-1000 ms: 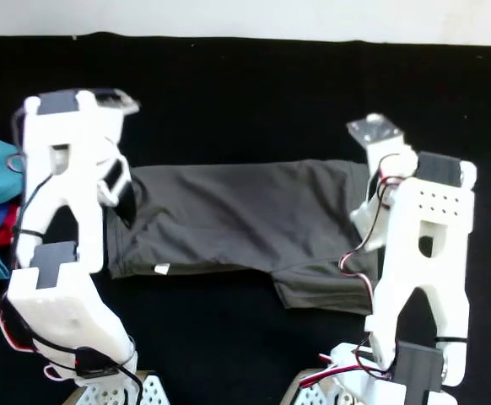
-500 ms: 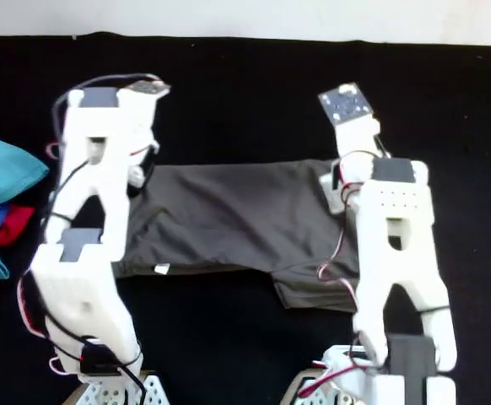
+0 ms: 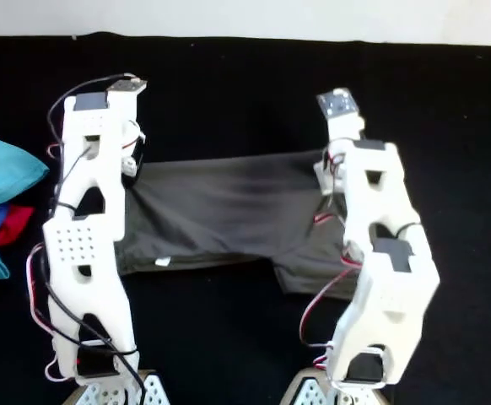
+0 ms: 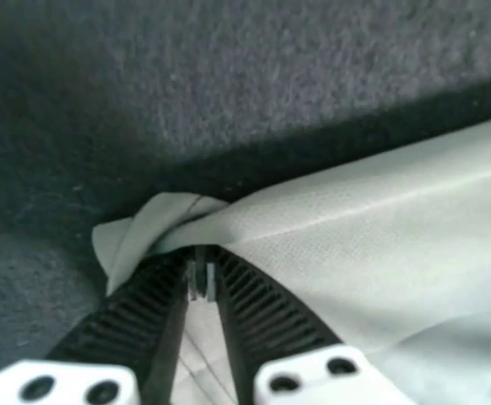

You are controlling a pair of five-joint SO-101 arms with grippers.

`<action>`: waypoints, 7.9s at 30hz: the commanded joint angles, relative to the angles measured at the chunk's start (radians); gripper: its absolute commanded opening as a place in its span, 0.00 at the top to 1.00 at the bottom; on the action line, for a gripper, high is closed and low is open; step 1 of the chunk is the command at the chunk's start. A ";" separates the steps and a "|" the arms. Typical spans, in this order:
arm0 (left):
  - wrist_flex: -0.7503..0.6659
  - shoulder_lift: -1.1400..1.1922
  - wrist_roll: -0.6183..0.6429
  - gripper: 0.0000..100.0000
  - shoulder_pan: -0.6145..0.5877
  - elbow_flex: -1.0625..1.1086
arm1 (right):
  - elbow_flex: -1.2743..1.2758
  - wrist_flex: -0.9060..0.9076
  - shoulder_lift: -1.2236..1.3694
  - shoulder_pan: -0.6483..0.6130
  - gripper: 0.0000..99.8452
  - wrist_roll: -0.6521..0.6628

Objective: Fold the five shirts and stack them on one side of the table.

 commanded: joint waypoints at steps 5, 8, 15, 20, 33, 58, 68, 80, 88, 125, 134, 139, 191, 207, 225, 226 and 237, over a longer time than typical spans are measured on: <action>0.143 0.214 0.000 0.99 -0.027 -0.456 | -0.412 0.214 0.185 0.022 0.99 -0.008; 0.242 0.223 0.003 0.99 -0.019 -0.572 | -0.515 0.354 0.183 0.022 0.99 -0.008; 0.264 0.068 0.009 0.99 0.015 -0.473 | -0.822 0.624 0.183 0.027 0.99 -0.009; 0.259 -0.289 0.015 0.99 0.070 -0.028 | -1.079 0.814 0.183 0.021 0.99 -0.009; -0.195 -0.832 0.025 0.99 0.120 1.076 | -1.216 0.921 0.038 0.028 0.99 -0.087; -0.638 -1.024 0.023 0.99 0.117 1.667 | 0.891 0.344 -1.044 -0.077 0.89 0.068; -0.640 -1.010 0.025 0.99 0.117 1.662 | 0.952 0.337 -1.041 -0.077 0.79 0.318; -0.640 -1.007 0.025 0.99 0.117 1.661 | 0.992 0.283 -1.040 -0.153 0.76 0.330; -0.640 -1.007 0.025 0.99 0.117 1.661 | 1.046 0.242 -1.040 -0.153 0.76 0.334; -0.640 -1.006 0.025 0.99 0.117 1.661 | 0.430 0.387 -0.737 -0.110 0.99 0.377; -0.640 -1.006 0.025 0.99 0.117 1.661 | 0.045 0.387 -0.360 -0.099 0.99 0.351; -0.640 -1.006 0.025 0.99 0.117 1.661 | -0.170 0.509 -0.196 -0.099 0.99 0.299; -0.641 -1.006 0.025 0.99 0.117 1.661 | 0.858 0.240 -0.792 -0.216 0.71 0.512; -0.641 -1.006 0.025 0.99 0.117 1.661 | 0.733 0.206 -0.430 -0.157 0.82 0.514; -0.641 -1.006 0.025 0.99 0.117 1.661 | 0.056 0.598 -0.337 -0.047 0.99 0.514; -0.641 -1.006 0.025 0.99 0.117 1.661 | 0.021 0.604 -0.337 -0.047 0.99 0.514; -0.641 -1.006 0.025 0.99 0.117 1.661 | -0.337 0.602 -0.064 -0.054 0.98 0.417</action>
